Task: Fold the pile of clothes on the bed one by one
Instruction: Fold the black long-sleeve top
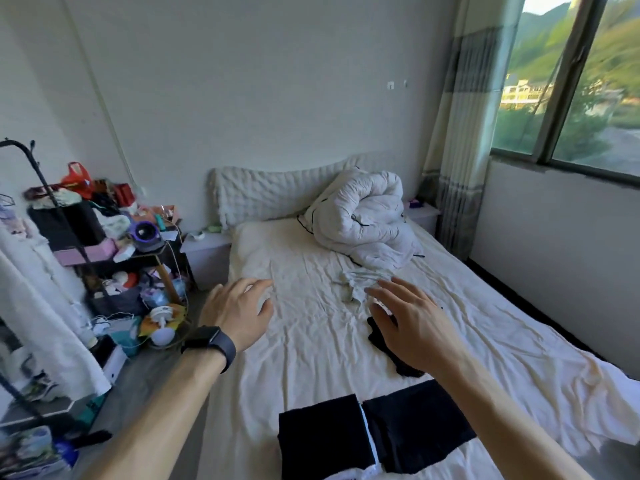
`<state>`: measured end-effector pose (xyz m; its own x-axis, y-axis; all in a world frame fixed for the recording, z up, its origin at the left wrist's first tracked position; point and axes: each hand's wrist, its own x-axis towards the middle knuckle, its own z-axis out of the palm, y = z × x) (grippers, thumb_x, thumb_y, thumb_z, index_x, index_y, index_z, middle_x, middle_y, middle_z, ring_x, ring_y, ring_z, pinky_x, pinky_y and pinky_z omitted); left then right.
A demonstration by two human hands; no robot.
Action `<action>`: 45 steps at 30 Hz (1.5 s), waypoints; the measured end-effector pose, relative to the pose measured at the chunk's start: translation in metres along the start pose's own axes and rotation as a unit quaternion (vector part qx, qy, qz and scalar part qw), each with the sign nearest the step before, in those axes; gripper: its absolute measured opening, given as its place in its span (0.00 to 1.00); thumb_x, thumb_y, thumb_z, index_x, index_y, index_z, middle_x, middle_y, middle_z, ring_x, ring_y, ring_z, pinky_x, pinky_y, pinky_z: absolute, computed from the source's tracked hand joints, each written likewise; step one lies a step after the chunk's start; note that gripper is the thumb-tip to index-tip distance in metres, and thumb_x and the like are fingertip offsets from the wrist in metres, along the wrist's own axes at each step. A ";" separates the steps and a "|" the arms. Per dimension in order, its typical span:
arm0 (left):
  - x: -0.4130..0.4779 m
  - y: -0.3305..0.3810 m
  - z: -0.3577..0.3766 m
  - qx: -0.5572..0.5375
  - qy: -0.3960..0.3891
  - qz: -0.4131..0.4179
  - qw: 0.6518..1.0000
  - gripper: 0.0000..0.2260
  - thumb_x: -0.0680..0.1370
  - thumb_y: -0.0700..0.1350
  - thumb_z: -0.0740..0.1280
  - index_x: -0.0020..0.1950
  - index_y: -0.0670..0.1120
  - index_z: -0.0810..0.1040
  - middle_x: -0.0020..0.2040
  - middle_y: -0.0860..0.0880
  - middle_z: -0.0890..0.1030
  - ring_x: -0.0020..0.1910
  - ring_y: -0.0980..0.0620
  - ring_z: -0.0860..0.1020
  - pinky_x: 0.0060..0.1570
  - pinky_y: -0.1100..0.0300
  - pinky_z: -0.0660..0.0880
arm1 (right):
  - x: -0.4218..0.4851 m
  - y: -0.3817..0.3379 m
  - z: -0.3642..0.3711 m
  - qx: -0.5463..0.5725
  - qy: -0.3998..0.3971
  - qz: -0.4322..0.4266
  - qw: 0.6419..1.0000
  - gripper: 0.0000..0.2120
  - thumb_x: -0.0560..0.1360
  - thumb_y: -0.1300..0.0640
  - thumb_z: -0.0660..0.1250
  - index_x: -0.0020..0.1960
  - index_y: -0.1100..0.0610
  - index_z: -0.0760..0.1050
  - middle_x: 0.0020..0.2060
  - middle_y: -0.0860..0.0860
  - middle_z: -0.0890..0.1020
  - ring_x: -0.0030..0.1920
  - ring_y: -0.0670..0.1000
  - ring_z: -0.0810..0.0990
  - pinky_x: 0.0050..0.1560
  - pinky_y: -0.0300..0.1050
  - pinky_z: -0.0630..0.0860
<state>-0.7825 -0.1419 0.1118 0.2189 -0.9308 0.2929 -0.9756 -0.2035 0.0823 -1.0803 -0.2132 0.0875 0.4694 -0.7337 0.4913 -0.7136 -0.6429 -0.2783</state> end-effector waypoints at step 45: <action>0.296 -0.611 0.218 -0.057 -0.206 0.127 0.969 0.17 0.82 0.55 0.59 0.70 0.59 0.74 0.68 0.56 0.76 0.66 0.50 0.74 0.64 0.53 0.69 | 0.314 -0.349 0.503 0.015 -0.144 0.268 0.952 0.17 0.84 0.47 0.60 0.69 0.48 0.78 0.66 0.47 0.80 0.72 0.54 0.73 0.71 0.49 0.66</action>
<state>-0.1256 -0.3598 -0.0592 -0.0760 -0.9934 -0.0858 -0.9839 0.0608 0.1681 -0.4221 -0.3293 -0.0764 0.1672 -0.9856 0.0263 -0.8778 -0.1609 -0.4512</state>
